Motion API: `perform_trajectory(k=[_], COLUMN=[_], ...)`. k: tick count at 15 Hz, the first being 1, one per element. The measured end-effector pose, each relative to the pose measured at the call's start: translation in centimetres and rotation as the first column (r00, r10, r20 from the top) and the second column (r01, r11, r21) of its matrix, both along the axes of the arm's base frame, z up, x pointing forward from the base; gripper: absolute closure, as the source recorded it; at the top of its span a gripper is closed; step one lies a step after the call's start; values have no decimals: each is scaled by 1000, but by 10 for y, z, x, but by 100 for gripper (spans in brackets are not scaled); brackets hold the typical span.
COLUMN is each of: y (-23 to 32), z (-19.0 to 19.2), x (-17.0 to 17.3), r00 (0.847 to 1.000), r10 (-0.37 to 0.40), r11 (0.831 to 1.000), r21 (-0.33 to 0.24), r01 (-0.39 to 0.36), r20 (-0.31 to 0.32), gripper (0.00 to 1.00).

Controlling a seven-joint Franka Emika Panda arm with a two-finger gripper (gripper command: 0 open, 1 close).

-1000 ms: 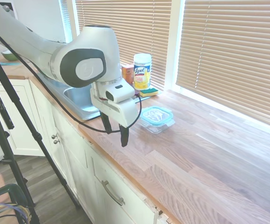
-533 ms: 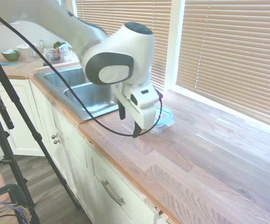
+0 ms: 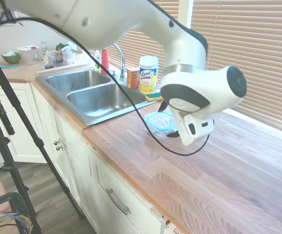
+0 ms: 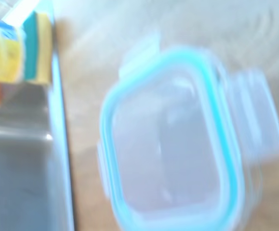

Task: Uncover the lid of the food container

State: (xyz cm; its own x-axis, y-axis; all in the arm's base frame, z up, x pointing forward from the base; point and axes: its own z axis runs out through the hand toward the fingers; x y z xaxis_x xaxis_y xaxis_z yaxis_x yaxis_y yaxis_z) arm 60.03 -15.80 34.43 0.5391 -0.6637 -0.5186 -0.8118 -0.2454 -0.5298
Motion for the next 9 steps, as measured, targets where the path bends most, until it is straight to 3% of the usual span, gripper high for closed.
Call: perform_trajectory(k=[3,9], y=[-19,-32], z=[-25,-39], x=[20,29], r00=[998,990], r10=[-18,-23], r11=[997,988], r21=[75,155], r01=[14,1], r20=[60,141], gripper=[0,0])
